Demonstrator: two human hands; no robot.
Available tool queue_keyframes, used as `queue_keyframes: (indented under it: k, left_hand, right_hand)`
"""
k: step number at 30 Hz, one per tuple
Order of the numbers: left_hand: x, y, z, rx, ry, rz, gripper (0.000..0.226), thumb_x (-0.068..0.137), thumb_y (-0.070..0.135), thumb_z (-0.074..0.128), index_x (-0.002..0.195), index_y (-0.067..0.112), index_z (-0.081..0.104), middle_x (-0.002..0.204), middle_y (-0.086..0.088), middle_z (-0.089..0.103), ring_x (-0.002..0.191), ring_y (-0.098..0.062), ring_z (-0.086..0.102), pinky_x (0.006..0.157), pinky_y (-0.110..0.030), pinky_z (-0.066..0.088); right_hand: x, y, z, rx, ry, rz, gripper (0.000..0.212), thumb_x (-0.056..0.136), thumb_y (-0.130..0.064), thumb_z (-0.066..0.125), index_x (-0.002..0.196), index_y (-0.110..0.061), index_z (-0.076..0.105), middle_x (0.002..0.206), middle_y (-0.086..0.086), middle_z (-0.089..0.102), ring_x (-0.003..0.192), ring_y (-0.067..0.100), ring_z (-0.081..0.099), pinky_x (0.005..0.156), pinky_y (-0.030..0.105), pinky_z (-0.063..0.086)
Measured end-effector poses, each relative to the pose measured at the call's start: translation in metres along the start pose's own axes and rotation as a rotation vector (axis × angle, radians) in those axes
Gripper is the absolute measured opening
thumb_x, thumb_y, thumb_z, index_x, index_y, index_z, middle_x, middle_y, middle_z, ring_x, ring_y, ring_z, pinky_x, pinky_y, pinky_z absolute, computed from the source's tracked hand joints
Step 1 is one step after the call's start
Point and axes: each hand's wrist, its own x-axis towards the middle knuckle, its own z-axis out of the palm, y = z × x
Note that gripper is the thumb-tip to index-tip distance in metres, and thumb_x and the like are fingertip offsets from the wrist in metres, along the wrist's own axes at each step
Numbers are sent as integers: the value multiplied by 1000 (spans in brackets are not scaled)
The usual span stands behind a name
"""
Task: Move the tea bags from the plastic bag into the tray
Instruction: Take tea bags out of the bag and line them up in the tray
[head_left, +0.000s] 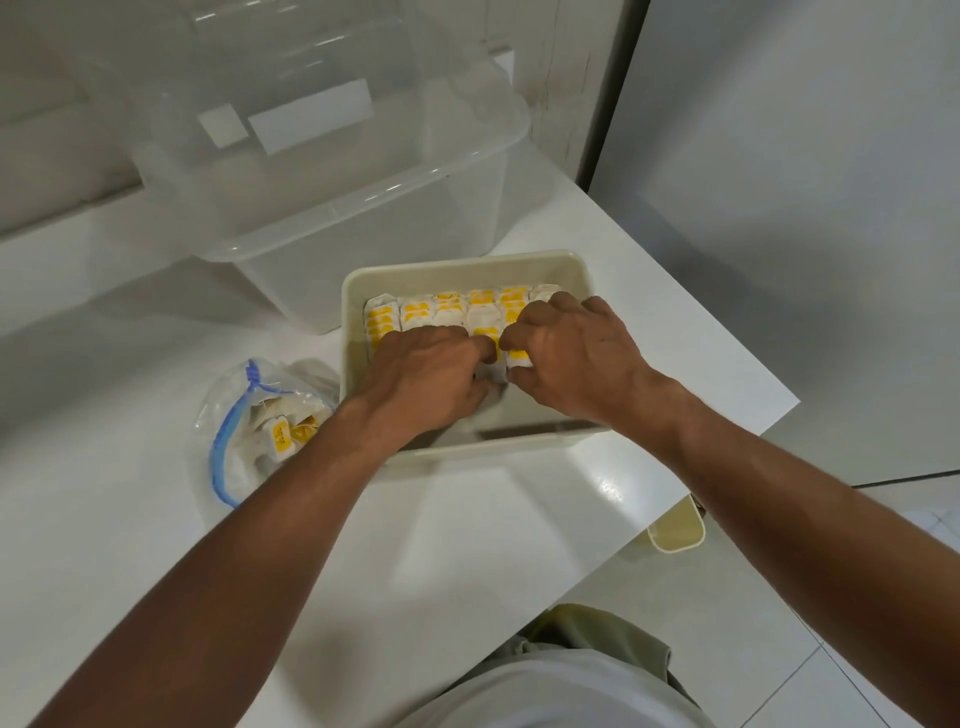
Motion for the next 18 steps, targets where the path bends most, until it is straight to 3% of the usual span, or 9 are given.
queue_keyframes:
  k: [4, 8, 18]
  left_hand:
    - [-15, -5, -7, -2, 64, -76, 32, 93, 53, 50, 119, 36, 58, 111, 6, 64, 105, -22, 61, 64, -30, 35]
    - [-35, -17, -15, -94, 145, -136, 31, 91, 54, 53, 116, 38, 61, 106, 11, 66, 101, -17, 63, 70, -30, 48]
    - [-85, -45, -33, -187, 216, -248, 23, 91, 46, 58, 110, 37, 67, 100, 10, 66, 94, -21, 63, 78, -37, 48]
  right_hand:
    - [-2, -12, -1, 162, 10, 10, 35, 88, -45, 59, 121, -32, 64, 121, -3, 59, 112, 25, 54, 86, 39, 48]
    - [-1, -26, -5, 307, 80, 24, 32, 86, -43, 64, 117, -34, 66, 123, -5, 60, 111, 24, 57, 80, 36, 51]
    - [13, -68, -26, 443, 156, -14, 24, 85, -43, 63, 108, -38, 66, 118, -9, 61, 108, 19, 59, 78, 34, 50]
